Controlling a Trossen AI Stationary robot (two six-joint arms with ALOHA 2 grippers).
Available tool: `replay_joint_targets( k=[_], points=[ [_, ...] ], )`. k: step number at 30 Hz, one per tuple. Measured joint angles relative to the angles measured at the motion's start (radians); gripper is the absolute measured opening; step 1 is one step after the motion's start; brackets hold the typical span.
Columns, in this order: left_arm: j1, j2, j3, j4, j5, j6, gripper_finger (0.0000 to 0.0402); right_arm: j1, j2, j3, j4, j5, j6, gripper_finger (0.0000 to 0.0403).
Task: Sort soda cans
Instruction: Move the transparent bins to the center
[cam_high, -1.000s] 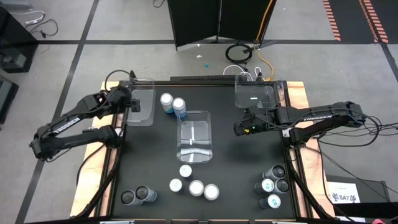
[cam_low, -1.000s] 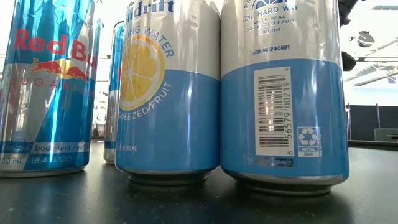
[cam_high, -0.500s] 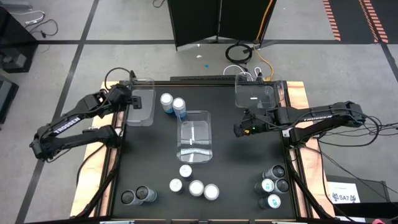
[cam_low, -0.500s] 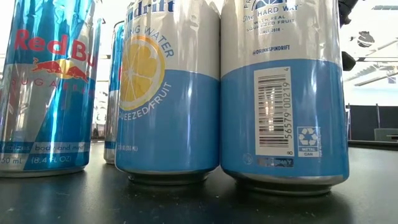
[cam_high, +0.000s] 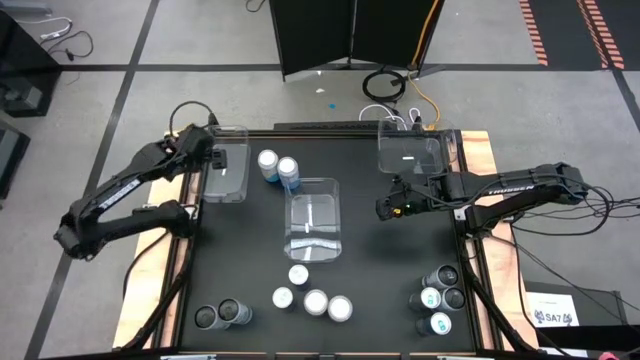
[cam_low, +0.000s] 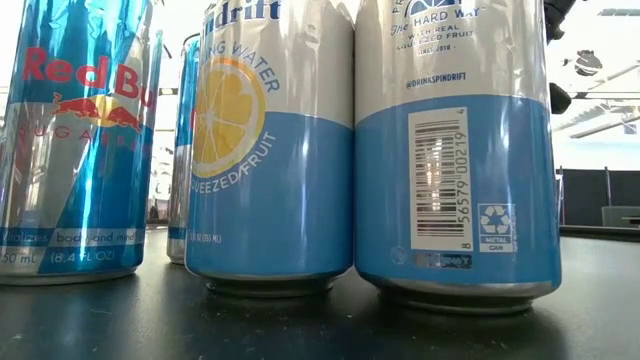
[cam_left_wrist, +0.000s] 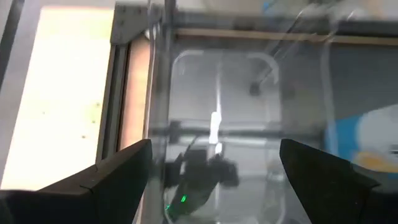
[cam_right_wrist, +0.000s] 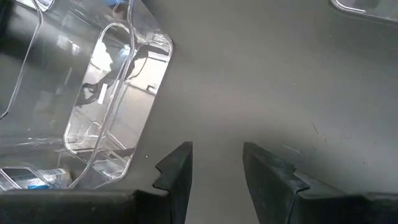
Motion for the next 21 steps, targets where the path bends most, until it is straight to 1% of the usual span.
replay_joint_targets(
  k=[5,9,14,21],
  points=[
    [0.151,0.119,-0.001,0.02,0.061,0.095,0.0361,0.0,0.0,0.0,0.0,-0.001,0.0,0.0135],
    [0.248,0.189,-0.001,0.012,0.106,0.152,0.0347,0.003,0.0,0.0,0.0,-0.003,0.001,0.0135],
    [0.294,0.26,-0.001,0.013,0.114,0.206,0.0312,0.012,0.0,0.0,0.0,-0.004,0.003,0.0135],
    [0.296,0.342,-0.005,0.013,0.117,0.213,0.0269,0.012,0.0,0.0,0.0,-0.003,0.001,0.0135]
  ],
)
